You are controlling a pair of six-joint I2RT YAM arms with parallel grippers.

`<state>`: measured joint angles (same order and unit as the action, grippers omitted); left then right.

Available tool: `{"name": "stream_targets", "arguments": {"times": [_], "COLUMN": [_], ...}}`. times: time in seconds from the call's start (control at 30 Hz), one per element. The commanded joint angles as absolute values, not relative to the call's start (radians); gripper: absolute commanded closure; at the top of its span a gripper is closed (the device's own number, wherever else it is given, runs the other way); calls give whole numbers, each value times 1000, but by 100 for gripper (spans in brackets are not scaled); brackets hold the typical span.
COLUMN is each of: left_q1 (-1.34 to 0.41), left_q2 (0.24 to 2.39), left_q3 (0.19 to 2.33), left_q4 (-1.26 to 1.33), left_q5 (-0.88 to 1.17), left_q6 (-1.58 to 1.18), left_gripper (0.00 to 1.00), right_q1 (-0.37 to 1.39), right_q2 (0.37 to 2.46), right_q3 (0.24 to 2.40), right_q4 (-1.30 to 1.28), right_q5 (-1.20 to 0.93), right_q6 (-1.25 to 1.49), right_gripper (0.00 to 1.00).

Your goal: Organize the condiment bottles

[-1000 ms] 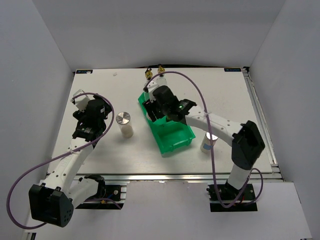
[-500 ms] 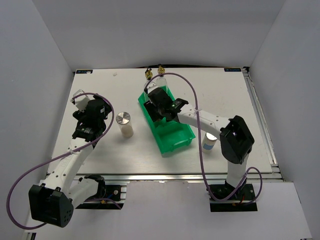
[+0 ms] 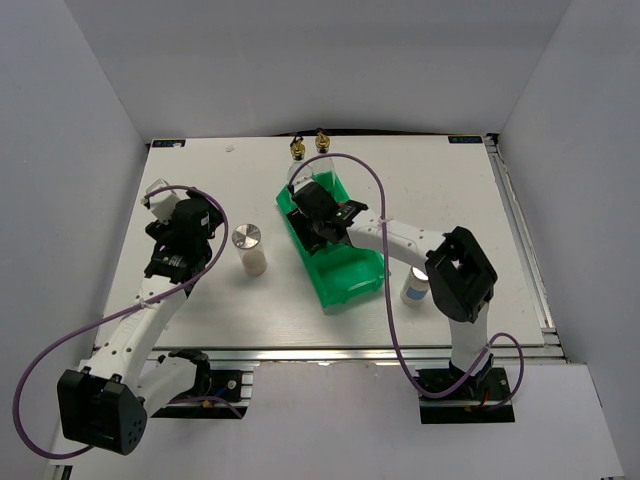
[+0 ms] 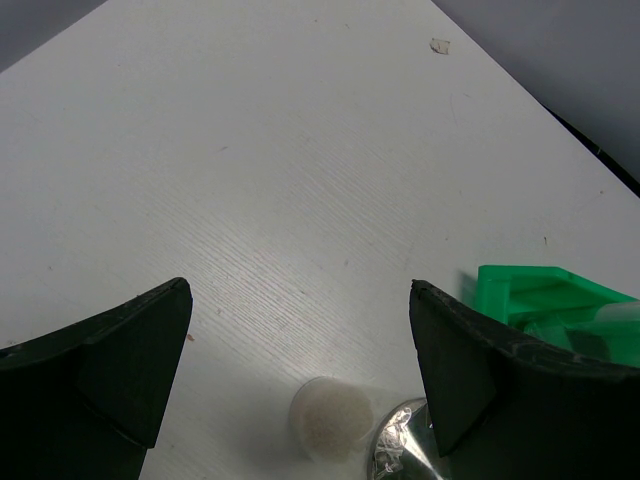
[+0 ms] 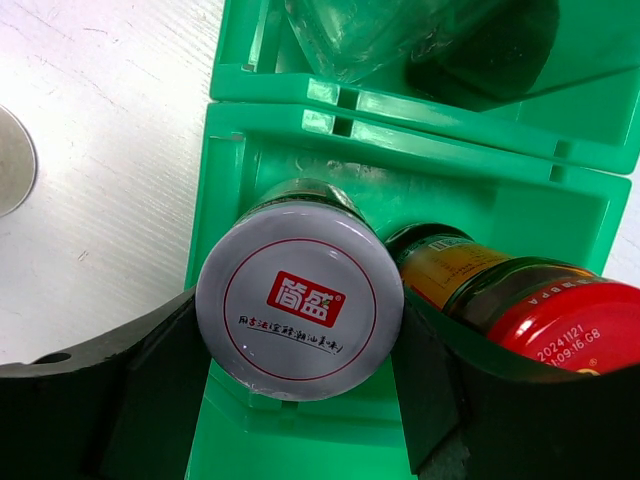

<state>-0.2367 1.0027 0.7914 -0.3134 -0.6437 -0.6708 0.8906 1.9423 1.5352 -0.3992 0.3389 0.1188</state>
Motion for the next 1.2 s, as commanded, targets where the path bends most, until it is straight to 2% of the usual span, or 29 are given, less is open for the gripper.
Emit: {"name": "stream_targets", "arguments": {"times": [0.0, 0.07, 0.23, 0.27, 0.7, 0.9, 1.0, 1.07, 1.13, 1.17], "left_q1": [-230, -230, -232, -230, -232, -232, -233, -239, -261, -270], "left_q2": [971, 965, 954, 950, 904, 913, 923, 925, 927, 930], "left_q3": [784, 784, 785, 785, 776, 770, 767, 762, 758, 758], "left_q4": [-316, -316, -319, -319, -282, -223, -189, -155, -144, -158], "left_q5": [-644, -644, -635, -632, -525, -345, -241, -155, -132, -146], "left_q6": [-667, -666, -664, -664, -615, -580, -574, -577, -584, -594], "left_gripper": [2, 2, 2, 2, 2, 2, 2, 2, 2, 2], "right_q1": [890, 888, 890, 890, 888, 890, 890, 890, 890, 890], "right_q2": [1933, 1940, 1939, 1936, 1888, 1804, 1714, 1633, 1576, 1518], "right_q3": [1608, 1617, 1623, 1620, 1643, 1667, 1602, 1516, 1455, 1392], "right_q4": [-340, -345, -362, -364, -383, -339, -258, -215, -169, -157], "right_q5": [367, 373, 391, 391, 342, 226, 193, 204, 227, 257], "right_q6": [143, 147, 153, 152, 84, 40, 37, 41, 48, 51], "right_gripper": [57, 45, 34, 27, 22, 21, 21, 18, 11, 11]}}
